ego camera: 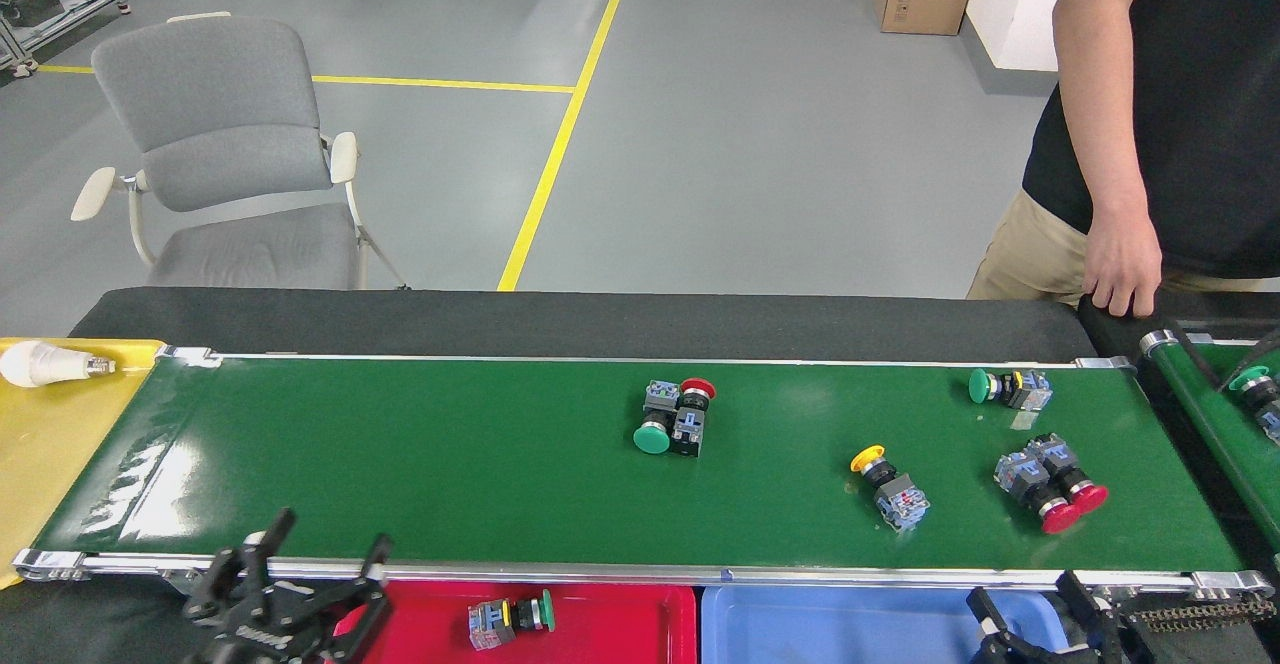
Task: Pick switch part from conveyor to tray
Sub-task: 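Grasp green-button part with left gripper, yellow-button part with right gripper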
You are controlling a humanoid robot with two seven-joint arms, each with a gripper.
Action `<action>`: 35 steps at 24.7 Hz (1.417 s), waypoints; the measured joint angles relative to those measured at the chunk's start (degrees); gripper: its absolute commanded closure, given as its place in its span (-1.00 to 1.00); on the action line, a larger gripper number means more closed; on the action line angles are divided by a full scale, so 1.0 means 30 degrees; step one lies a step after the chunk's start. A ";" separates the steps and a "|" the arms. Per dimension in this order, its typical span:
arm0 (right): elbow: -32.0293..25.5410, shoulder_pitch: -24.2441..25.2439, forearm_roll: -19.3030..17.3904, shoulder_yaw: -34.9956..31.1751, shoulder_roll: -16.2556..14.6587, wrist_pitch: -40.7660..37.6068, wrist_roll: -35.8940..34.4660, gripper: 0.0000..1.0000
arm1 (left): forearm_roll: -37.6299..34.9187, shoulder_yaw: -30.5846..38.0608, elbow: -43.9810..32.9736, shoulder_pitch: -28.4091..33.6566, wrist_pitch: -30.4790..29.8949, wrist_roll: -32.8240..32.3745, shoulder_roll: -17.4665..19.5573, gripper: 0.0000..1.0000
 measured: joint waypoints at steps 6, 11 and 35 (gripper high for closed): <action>0.0358 -0.1220 0.2852 0.4120 0.0055 0.2578 0.0987 -1.00 | -0.0459 -0.1502 0.2520 -0.3051 0.1379 -0.2687 -0.1805 -1.00; 0.1651 -0.2661 0.3571 0.6839 -0.0103 0.4709 0.1556 -1.00 | -0.0475 -0.1522 0.4048 -0.3948 0.1603 -0.3263 -0.2012 -1.00; 0.4730 -0.5976 0.4299 1.2613 -0.0477 0.5364 0.1656 0.88 | -0.0439 -0.1371 0.9388 -0.7279 0.2287 -0.3383 -0.2131 -1.00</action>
